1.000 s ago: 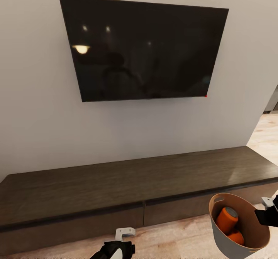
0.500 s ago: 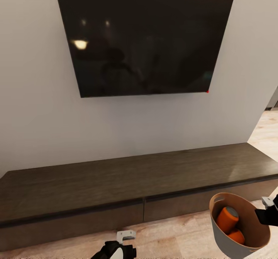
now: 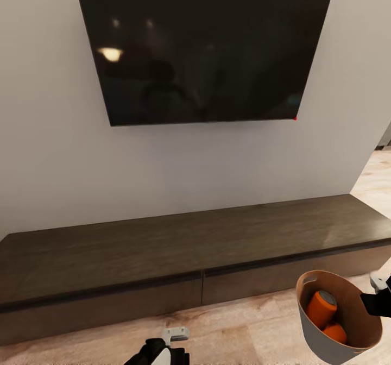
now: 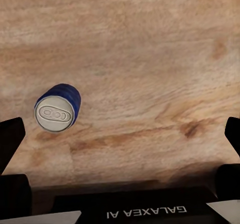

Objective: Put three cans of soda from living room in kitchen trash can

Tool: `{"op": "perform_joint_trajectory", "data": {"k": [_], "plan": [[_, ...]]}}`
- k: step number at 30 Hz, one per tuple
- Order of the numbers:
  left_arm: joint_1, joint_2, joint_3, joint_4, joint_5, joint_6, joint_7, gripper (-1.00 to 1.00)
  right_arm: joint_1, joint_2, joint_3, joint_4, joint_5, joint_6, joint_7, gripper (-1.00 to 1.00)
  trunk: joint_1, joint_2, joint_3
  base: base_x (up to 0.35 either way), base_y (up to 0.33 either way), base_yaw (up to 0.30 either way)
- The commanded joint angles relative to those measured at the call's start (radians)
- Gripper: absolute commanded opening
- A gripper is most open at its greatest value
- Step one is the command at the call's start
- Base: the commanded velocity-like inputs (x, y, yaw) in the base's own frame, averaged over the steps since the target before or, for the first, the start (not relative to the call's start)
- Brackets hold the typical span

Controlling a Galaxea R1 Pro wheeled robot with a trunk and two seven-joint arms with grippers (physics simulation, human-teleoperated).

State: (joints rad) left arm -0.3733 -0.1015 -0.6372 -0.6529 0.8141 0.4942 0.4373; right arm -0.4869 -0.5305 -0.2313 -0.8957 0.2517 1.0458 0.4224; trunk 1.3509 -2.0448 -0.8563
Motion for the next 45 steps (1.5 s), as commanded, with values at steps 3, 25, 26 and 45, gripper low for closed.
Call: {"op": "perform_joint_trajectory", "data": {"k": [3,25,26,45], "plan": [[-0.002,0.002,0.002,0.001,0.000,0.013,-0.001,1.00,-0.001,0.000,0.000,0.000,-0.009,0.001,0.004,-1.00,0.012,-0.021,-0.014,0.000,0.000,0.000],[-0.014,0.081,0.016,-0.001,0.000,0.046,0.001,1.00,-0.002,-0.003,0.001,0.000,-0.009,0.001,0.004,-1.00,0.084,-0.154,-0.106,0.000,0.000,0.000],[-0.014,0.081,0.016,-0.001,-0.001,0.046,0.002,1.00,-0.002,-0.004,0.001,0.000,-0.009,0.001,0.004,-1.00,0.084,-0.154,-0.106,0.000,0.000,0.000],[-0.041,0.075,0.016,0.030,-0.002,0.046,-0.002,1.00,-0.002,-0.033,0.012,-0.070,-0.008,0.001,0.010,-1.00,0.138,-0.252,-0.151,0.000,0.000,0.000]]}}
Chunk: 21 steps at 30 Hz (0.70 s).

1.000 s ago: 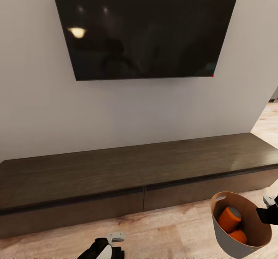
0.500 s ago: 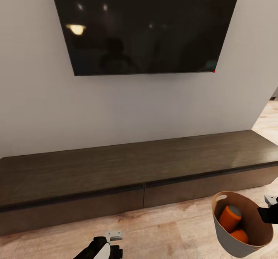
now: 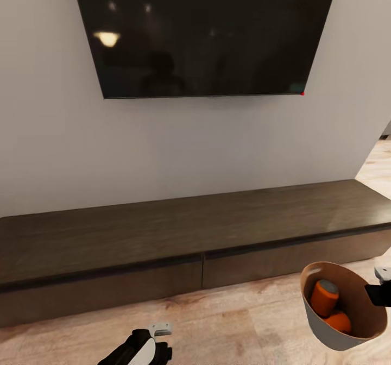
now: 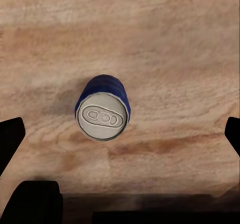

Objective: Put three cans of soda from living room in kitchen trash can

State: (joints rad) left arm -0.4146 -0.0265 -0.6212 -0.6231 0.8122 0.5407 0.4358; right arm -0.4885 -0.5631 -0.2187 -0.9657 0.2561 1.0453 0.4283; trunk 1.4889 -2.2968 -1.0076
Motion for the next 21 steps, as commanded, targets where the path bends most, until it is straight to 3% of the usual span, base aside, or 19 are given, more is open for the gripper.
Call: {"op": "perform_joint_trajectory", "data": {"k": [1,15,18,21], "plan": [[-0.004,0.000,0.000,0.010,0.000,0.000,0.000,1.00,-0.001,0.000,0.000,-0.001,-0.012,0.002,0.007,-1.00,0.004,-0.007,-0.003,0.000,0.000,0.000],[-0.017,0.002,0.000,0.029,0.001,-0.003,-0.001,1.00,-0.002,-0.002,0.011,-0.003,-0.012,0.002,0.016,-1.00,0.058,-0.105,-0.047,0.000,0.000,0.000],[-0.017,0.000,0.000,0.029,0.000,-0.003,-0.001,1.00,-0.002,-0.003,0.012,-0.033,-0.012,0.002,0.020,-1.00,0.069,-0.126,-0.056,0.000,0.000,0.000],[-0.017,-0.001,0.000,0.029,0.000,-0.004,0.000,1.00,0.001,-0.013,0.018,-0.138,-0.012,0.002,0.055,-1.00,0.081,-0.147,-0.066,0.000,0.000,0.000]]}}
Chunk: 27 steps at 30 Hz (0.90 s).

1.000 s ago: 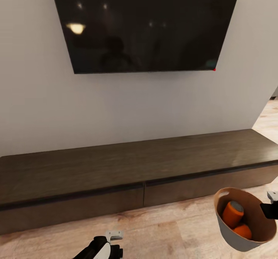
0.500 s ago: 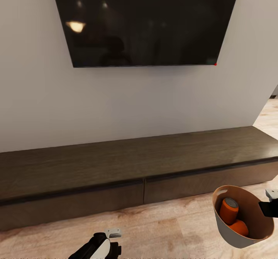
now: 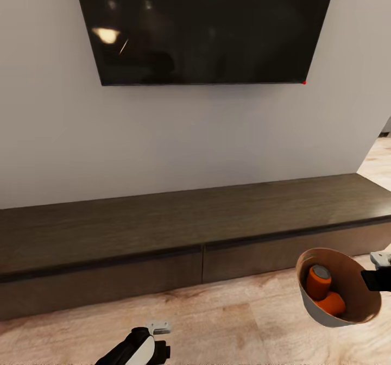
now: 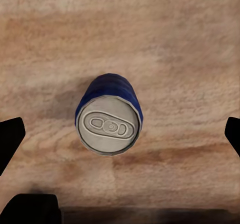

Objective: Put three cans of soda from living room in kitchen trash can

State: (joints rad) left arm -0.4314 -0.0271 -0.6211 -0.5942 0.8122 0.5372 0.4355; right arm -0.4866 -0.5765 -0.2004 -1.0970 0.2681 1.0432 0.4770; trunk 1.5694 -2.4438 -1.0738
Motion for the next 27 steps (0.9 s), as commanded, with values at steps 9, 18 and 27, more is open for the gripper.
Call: {"op": "perform_joint_trajectory", "data": {"k": [9,18,27], "plan": [[-0.001,0.000,0.000,-0.001,0.001,0.000,0.000,1.00,0.002,-0.172,0.078,-0.108,-0.025,0.004,0.166,-1.00,0.000,0.000,-0.004,0.000,0.000,0.000],[-0.001,-0.003,0.000,-0.002,0.001,0.000,0.002,1.00,0.000,-0.285,0.138,-0.015,-0.025,0.004,0.248,-1.00,0.000,0.000,-0.004,0.000,0.000,0.000],[-0.001,-0.004,0.000,-0.003,0.001,0.001,0.000,1.00,-0.003,-0.474,0.359,0.035,-0.025,0.004,0.645,-1.00,0.000,0.000,-0.004,0.000,0.000,0.000]]}}
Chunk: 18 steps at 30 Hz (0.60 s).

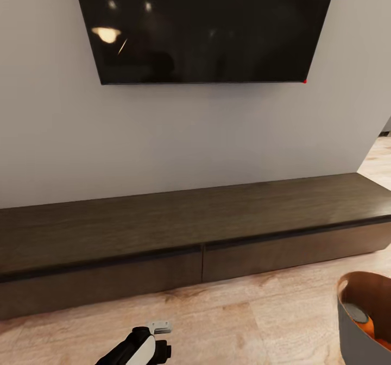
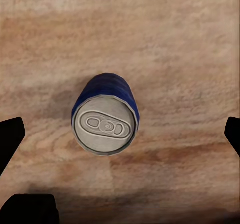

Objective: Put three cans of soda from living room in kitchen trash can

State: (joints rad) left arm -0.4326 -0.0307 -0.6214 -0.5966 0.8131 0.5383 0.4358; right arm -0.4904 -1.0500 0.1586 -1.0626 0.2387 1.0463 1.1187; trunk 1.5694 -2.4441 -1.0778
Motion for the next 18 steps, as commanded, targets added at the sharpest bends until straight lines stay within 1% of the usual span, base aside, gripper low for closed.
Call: {"op": "perform_joint_trajectory", "data": {"k": [1,3,8,13,18], "plan": [[0.000,0.000,0.000,0.000,0.000,0.000,0.000,1.00,0.000,-0.008,0.009,0.000,0.005,0.001,0.023,-1.00,0.000,0.000,0.000,0.000,0.000,0.000],[0.000,0.000,0.000,0.000,0.000,0.000,0.000,1.00,0.000,-0.014,0.017,-0.005,0.005,0.001,0.041,-1.00,0.000,0.000,0.000,0.000,0.000,0.000],[0.000,0.000,0.000,0.000,0.000,0.000,-0.001,1.00,-0.005,-0.019,0.022,-0.022,0.006,0.001,0.054,-1.00,0.000,0.000,0.000,0.000,0.000,0.000],[0.001,0.000,0.000,0.000,0.000,0.000,-0.002,1.00,-0.051,-0.020,0.025,-0.037,0.007,0.001,0.060,-1.00,0.000,0.000,0.000,0.000,0.000,0.000],[0.000,0.000,0.000,0.000,0.000,0.000,-0.002,1.00,-0.071,-0.020,0.025,-0.056,0.007,0.001,0.061,-1.00,0.000,0.000,0.000,0.000,0.000,0.000]]}}
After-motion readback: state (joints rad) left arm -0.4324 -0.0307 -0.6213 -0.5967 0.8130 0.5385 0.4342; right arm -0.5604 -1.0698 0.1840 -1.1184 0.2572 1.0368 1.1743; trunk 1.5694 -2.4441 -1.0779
